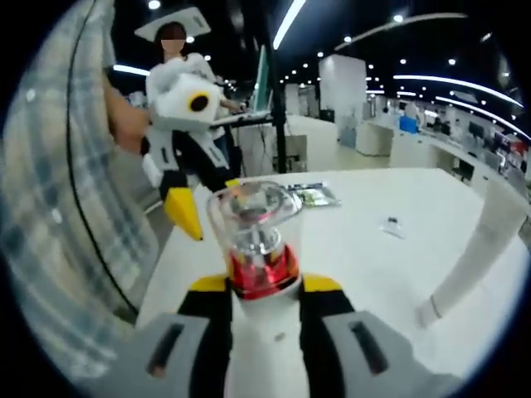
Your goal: Arrange the skincare products in the storage area until every visible bottle or jar stands upright without overlapping.
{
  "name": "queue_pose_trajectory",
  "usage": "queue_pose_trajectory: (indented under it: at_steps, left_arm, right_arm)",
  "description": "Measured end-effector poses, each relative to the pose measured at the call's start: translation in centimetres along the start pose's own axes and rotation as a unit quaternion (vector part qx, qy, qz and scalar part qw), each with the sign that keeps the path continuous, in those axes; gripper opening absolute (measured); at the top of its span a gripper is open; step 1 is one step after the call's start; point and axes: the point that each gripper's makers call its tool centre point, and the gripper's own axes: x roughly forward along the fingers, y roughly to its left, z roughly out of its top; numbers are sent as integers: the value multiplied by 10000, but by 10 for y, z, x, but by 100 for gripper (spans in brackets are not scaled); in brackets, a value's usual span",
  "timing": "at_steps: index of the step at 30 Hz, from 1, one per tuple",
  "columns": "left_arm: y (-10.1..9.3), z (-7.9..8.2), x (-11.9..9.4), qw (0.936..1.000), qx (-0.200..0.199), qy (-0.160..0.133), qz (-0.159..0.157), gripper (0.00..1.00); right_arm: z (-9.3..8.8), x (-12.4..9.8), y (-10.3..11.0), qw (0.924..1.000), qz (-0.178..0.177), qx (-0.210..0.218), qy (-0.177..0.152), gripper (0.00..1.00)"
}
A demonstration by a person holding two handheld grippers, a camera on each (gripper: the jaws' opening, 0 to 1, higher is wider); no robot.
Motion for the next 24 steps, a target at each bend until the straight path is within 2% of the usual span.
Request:
queue_pose_trajectory:
  at_steps: [5, 9, 13, 14, 15, 16, 17, 18, 20, 23, 24]
  left_arm:
    - [-1, -2, -1, 10000, 19, 30, -2, 36]
    - [-6, -1, 0, 9998, 129, 20, -124, 36]
    - [-10, 8, 6, 9975, 598, 129, -344, 39]
    - [-15, 10, 11, 9957, 685, 269, -555, 41]
    - [-16, 10, 14, 9944, 760, 385, -626, 46]
    - [-17, 13, 20, 9913, 1047, 472, -647, 55]
    - [-17, 14, 23, 9885, 1243, 540, -675, 60]
    - [-20, 13, 28, 9830, 1515, 684, -781, 62]
    - [-23, 11, 35, 9733, 1874, 914, -955, 64]
    - [-29, 11, 44, 9621, 2219, 1058, -1177, 69]
    - [-30, 12, 46, 9620, 2200, 1061, -1222, 70]
  right_arm:
    - [-1, 0, -2, 9998, -55, 63, -163, 29]
    - [0, 0, -2, 9994, -125, 238, -238, 30]
    - [1, -2, -3, 9985, -273, 385, -285, 37]
    - [-3, -3, -6, 9982, -435, 365, -176, 39]
    - [-8, -5, -7, 9973, -552, 483, -51, 40]
    - [-11, -6, -7, 9963, -601, 617, 21, 41]
    - [-15, -7, -8, 9942, -718, 795, 60, 41]
    - [-18, -8, -9, 9921, -842, 926, 86, 42]
    - [-24, -10, -9, 9877, -1043, 1157, 117, 43]
    - [-30, -11, -7, 9786, -1320, 1578, 84, 42]
    - [-30, -10, -3, 9777, -1266, 1673, 58, 42]
